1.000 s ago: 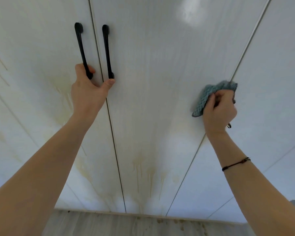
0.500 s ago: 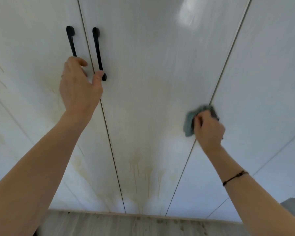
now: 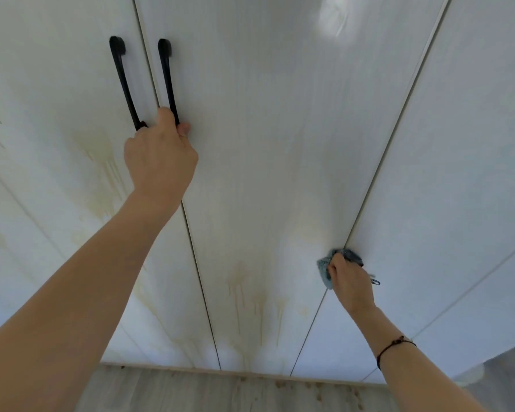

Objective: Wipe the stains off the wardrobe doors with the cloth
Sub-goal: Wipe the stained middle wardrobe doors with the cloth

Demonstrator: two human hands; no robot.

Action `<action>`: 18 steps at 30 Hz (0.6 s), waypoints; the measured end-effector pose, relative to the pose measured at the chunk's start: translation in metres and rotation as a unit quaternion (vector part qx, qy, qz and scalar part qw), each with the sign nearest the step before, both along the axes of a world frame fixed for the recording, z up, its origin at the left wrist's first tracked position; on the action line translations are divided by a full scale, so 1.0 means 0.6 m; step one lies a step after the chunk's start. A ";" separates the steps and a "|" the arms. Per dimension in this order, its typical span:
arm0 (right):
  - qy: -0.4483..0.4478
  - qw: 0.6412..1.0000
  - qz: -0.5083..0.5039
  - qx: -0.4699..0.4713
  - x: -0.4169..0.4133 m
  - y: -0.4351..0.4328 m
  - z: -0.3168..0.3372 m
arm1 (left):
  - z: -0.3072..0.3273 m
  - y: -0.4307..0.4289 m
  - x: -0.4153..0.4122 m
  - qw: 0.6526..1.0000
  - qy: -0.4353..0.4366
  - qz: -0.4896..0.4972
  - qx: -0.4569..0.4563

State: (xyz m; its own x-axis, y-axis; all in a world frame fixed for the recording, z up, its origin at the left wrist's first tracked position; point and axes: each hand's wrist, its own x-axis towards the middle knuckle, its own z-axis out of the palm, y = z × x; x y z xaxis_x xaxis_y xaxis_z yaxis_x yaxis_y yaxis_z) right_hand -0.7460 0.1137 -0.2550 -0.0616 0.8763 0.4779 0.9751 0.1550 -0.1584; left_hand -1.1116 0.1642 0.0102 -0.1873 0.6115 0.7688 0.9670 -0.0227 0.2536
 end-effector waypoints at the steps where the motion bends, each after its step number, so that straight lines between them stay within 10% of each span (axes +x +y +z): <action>1: 0.017 1.000 -0.009 -0.023 -0.005 0.003 0.008 | -0.001 0.001 -0.001 1.000 0.004 0.003 0.000; 11: 0.298 0.917 -0.111 0.241 -0.041 0.053 0.270 | -0.009 0.009 -0.007 0.999 0.029 0.010 -0.020; 18: 0.240 0.961 -0.131 -0.028 -0.028 -0.009 0.080 | -0.006 0.006 -0.004 0.999 0.012 0.002 -0.042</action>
